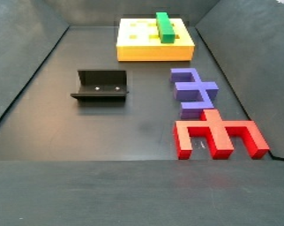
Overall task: Pick up the blue object. Move up. Move to above the board. Insert the blue object.
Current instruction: Move to above the board.
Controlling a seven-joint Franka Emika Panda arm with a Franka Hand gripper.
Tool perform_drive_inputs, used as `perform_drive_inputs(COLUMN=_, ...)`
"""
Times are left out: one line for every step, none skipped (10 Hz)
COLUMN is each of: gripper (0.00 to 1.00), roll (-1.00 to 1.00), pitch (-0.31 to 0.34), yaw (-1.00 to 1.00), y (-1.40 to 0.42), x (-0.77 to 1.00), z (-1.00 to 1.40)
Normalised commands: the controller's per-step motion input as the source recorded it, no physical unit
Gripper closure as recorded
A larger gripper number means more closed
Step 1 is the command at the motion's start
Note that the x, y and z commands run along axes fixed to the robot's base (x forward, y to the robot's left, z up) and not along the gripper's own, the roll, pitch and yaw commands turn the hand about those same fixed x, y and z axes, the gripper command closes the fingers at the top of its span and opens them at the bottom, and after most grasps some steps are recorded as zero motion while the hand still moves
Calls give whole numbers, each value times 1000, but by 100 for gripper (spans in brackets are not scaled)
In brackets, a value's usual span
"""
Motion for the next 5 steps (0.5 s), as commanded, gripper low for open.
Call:
perform_drive_inputs(gripper=100, roll=-2, pitch=52, yaw=1000, y=-1400, x=398, z=268)
perform_drive_inputs(gripper=100, roll=2, pitch=61, yaw=1000, y=-918, x=276, z=190)
perform_drive_inputs(gripper=100, roll=6, pitch=66, yaw=1000, y=-544, x=181, z=124)
perform_drive_inputs(gripper=100, roll=4, pitch=63, yaw=1000, y=-251, x=105, z=68)
perform_drive_inputs(gripper=100, roll=7, pitch=65, yaw=1000, y=-177, x=61, z=46)
